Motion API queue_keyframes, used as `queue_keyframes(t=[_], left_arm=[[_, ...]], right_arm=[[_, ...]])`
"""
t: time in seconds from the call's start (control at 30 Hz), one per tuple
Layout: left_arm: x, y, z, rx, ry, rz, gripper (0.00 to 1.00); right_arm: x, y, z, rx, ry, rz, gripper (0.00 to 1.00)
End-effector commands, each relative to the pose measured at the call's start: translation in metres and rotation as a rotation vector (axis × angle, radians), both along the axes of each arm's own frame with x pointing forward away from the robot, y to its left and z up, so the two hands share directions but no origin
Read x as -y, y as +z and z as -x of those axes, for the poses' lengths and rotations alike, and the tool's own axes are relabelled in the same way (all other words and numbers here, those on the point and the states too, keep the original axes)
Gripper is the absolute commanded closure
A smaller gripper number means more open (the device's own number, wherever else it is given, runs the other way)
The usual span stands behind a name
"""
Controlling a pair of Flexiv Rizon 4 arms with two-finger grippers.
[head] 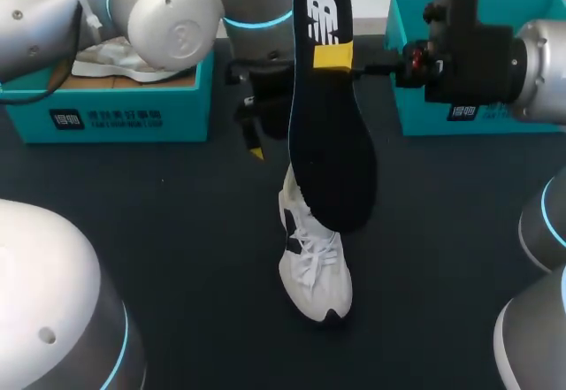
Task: Take the shoe out of the shoebox, open the shoe tongue, remove and reinsert the insole, then place the shoe into the shoebox
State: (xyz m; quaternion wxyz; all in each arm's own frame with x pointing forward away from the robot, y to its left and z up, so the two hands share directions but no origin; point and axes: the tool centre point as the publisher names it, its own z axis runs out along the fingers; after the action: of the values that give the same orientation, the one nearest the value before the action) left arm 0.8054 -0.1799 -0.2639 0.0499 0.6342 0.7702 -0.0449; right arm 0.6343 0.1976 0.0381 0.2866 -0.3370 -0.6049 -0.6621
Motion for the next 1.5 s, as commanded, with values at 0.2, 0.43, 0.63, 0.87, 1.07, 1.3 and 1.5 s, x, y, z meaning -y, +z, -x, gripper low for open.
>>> queue_keyframes(t=[0.2,0.43,0.63,0.87,1.07,1.3,1.5], left_arm=[[-0.004,-0.001,0.002,0.01,-0.002,0.044,0.0],[-0.004,-0.001,0.002,0.01,-0.002,0.044,0.0],[-0.006,0.0,0.003,0.043,-0.005,0.107,0.0],[-0.026,0.014,-0.005,0.155,0.021,0.221,0.0],[-0.035,0.038,-0.004,0.264,-0.016,0.348,0.0],[-0.046,0.075,-0.004,0.333,-0.103,0.496,0.0],[-0.053,0.107,-0.017,0.367,-0.176,0.633,0.0]], right_arm=[[-0.005,0.0,-0.002,-0.001,0.0,0.0,1.0],[-0.005,0.0,-0.002,-0.001,0.0,0.0,1.0],[0.0,0.002,-0.004,-0.016,0.01,-0.025,1.0],[0.015,0.007,-0.013,-0.083,-0.077,-0.034,1.0],[0.021,-0.005,-0.026,-0.193,-0.105,0.002,1.0],[0.016,-0.013,-0.038,-0.27,-0.153,0.101,1.0],[0.012,-0.013,-0.053,-0.353,-0.233,0.123,1.0]])
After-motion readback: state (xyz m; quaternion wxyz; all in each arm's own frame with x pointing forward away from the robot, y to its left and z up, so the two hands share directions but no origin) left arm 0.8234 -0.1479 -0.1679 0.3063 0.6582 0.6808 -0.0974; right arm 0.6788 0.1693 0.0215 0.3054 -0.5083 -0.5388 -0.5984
